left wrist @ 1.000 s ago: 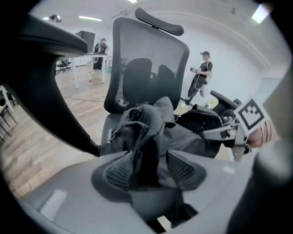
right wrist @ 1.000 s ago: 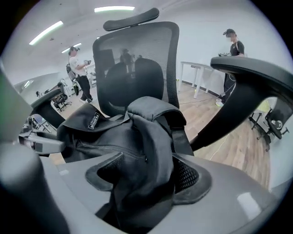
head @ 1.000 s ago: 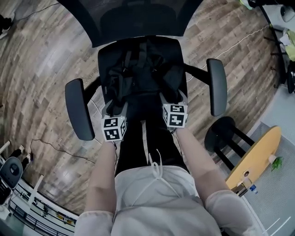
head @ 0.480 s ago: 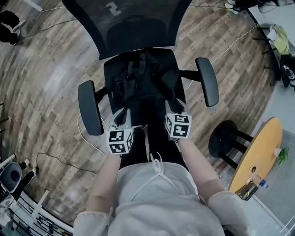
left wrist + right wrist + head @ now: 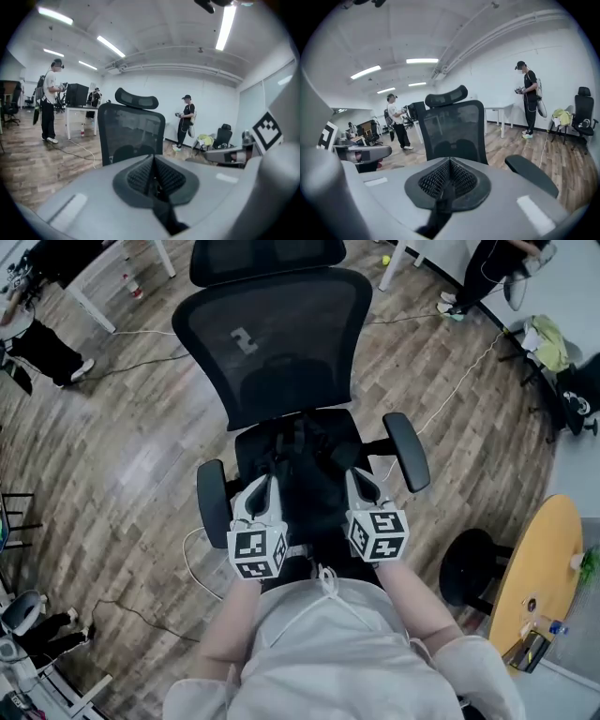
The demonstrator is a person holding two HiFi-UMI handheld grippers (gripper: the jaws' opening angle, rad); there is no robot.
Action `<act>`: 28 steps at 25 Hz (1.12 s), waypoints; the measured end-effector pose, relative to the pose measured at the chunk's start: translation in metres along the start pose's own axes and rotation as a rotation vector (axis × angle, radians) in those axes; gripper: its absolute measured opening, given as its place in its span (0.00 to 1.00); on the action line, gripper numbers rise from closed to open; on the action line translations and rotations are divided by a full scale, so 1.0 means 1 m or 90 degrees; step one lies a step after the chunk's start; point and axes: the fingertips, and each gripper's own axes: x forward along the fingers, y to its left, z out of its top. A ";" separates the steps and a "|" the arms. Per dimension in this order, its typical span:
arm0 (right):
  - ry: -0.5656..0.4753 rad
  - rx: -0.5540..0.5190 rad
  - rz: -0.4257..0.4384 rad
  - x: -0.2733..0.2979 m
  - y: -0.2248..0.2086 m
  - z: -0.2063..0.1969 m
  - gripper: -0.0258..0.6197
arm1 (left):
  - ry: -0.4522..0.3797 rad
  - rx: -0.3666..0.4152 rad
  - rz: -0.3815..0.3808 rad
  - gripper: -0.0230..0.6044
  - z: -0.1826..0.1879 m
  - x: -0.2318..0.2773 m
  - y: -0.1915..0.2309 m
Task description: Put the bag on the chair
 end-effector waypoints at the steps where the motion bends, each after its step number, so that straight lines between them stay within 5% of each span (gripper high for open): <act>1: -0.031 -0.005 0.006 -0.008 0.005 0.021 0.04 | -0.022 0.005 0.003 0.05 0.020 -0.004 0.001; 6: -0.166 -0.045 0.034 -0.039 0.034 0.116 0.04 | -0.132 0.032 -0.031 0.05 0.115 -0.028 -0.007; 12: -0.279 -0.096 0.052 -0.082 0.064 0.189 0.04 | -0.238 0.137 -0.048 0.05 0.192 -0.069 -0.031; 28: -0.265 -0.098 0.093 -0.101 0.097 0.196 0.04 | -0.261 0.165 -0.044 0.05 0.221 -0.099 -0.034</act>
